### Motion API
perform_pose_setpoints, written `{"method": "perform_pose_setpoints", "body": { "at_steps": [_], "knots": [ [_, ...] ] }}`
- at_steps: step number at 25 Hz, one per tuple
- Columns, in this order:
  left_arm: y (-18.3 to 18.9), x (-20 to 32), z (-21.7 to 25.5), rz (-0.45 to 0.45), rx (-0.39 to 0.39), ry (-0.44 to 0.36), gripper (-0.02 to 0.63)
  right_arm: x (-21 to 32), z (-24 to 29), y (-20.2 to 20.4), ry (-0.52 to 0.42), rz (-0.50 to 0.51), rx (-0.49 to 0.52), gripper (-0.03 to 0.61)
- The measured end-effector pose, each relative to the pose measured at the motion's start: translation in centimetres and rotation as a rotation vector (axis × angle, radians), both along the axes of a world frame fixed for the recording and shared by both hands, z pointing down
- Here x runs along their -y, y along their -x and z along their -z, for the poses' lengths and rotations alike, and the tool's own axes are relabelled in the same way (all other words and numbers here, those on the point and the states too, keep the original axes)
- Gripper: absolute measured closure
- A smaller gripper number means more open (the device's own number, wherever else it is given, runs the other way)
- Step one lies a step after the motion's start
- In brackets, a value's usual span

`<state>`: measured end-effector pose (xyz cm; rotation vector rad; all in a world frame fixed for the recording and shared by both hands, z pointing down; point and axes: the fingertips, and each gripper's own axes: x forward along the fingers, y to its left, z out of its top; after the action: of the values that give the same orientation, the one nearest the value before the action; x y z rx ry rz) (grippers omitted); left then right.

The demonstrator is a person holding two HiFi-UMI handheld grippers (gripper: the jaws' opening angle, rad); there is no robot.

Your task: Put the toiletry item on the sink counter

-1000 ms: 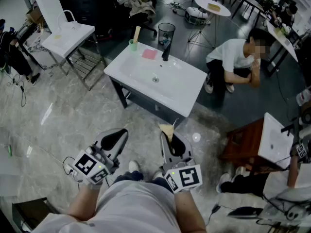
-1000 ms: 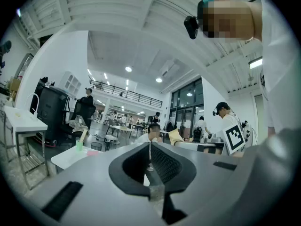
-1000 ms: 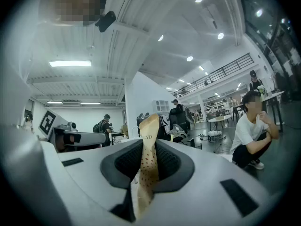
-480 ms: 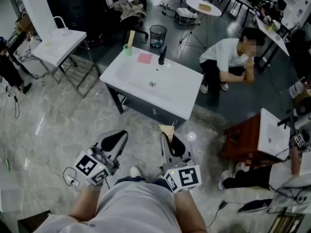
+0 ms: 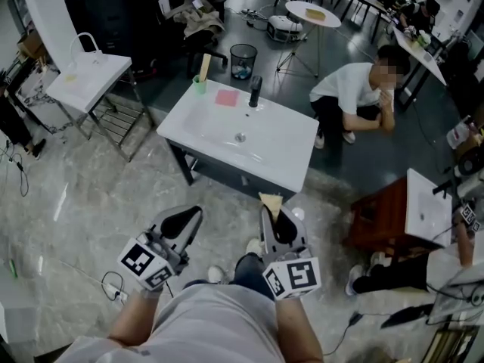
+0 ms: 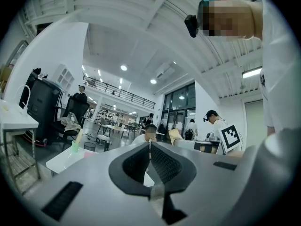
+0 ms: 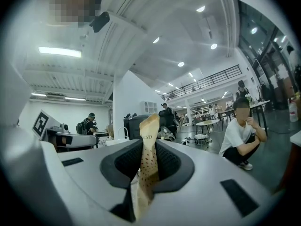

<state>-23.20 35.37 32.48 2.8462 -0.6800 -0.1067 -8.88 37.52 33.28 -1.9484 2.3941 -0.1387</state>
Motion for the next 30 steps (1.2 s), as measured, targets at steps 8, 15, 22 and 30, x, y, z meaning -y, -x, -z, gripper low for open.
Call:
{"method": "perform_pose_setpoints", "body": {
  "at_steps": [8,15,22,30],
  "knots": [
    [-0.4,4.6,-1.0,0.033,0.01,0.006,0.595,5.2,-1.1,-0.9,-0.002,0.022,0.018,0.517],
    [-2.6,11.4,-2.1,0.072,0.034,0.03,0.595,12.5,-2.2,-3.5,0.019,0.059,0.028,0.517],
    [-6.7,19.9,-2.9,0.101,0.055,0.053,0.595,21.1,-3.1,-7.6,0.048,0.092,0.039,0.517],
    [-12.1,27.2,-2.6,0.128,0.06,0.052,0.595,28.4,-3.3,-12.5,0.058,0.133,0.047,0.517]
  ]
}}
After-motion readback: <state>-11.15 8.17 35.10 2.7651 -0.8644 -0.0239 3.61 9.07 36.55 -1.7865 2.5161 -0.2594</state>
